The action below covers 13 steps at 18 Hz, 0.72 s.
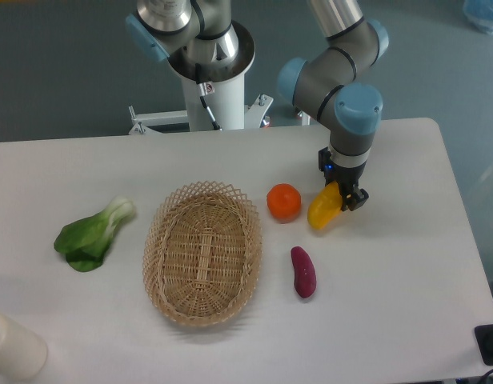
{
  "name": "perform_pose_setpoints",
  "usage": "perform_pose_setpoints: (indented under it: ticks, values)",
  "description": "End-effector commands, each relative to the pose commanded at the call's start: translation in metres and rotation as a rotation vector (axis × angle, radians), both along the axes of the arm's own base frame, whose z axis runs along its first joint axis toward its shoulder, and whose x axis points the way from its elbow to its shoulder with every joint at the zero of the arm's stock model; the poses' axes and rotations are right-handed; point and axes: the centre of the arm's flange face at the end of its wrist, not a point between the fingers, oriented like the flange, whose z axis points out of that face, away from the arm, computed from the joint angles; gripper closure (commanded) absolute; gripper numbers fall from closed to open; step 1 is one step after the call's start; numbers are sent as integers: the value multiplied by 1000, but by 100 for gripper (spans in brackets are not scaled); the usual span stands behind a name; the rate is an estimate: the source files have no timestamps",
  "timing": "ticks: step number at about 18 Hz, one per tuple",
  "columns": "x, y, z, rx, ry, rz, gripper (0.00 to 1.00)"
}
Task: Place the mango on the table
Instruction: 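Set the mango down on the table beside the orange, then open the gripper and lift it away from the mango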
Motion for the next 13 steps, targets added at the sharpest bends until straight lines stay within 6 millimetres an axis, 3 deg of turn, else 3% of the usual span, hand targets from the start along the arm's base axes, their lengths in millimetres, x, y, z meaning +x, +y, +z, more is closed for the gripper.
perform_pose_setpoints:
  ticks: [7, 13]
  values:
    - [-4, 0, 6, 5, 11, 8, 0]
    - [-38, 17, 52, 37, 81, 4, 0]
